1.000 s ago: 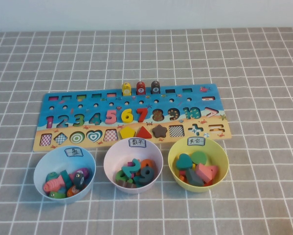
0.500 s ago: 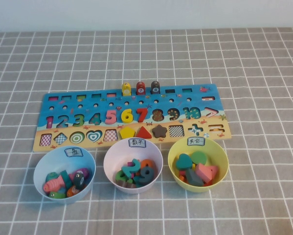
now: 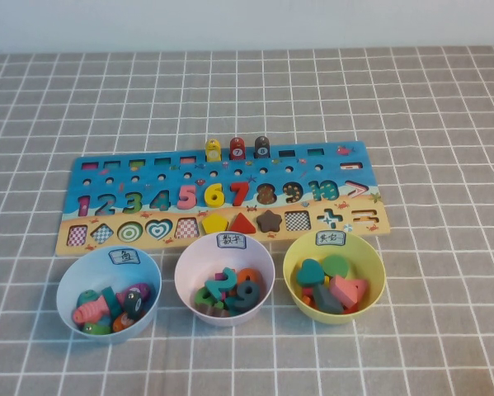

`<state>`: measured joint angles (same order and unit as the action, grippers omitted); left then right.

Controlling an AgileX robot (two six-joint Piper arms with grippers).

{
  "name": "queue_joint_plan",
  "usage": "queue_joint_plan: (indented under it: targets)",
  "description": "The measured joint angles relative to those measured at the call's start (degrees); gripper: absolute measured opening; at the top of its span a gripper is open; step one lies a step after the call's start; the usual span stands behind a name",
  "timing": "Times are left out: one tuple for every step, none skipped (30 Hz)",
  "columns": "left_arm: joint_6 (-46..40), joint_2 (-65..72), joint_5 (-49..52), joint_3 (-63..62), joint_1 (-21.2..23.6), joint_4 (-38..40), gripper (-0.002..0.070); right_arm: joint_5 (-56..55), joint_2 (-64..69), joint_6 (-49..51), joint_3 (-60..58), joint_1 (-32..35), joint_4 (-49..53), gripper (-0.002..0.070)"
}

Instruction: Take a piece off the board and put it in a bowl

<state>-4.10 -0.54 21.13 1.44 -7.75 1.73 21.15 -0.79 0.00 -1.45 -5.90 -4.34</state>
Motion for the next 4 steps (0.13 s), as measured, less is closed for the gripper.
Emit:
queue_joint_plan:
  targets:
    - [0.0,0.0,0.0,0.0,0.0,0.0,0.0000,0.0,0.0,0.0,0.0,0.0,0.0,-0.0017]
    - [0.0,0.0,0.0,0.0,0.0,0.0,0.0000,0.0,0.0,0.0,0.0,0.0,0.0,-0.0017]
    - [0.0,0.0,0.0,0.0,0.0,0.0,0.0000,0.0,0.0,0.0,0.0,0.0,0.0,-0.0017]
    - [0.0,0.0,0.0,0.0,0.0,-0.1,0.0000,0.0,0.0,0.0,0.0,0.0,0.0,-0.0017]
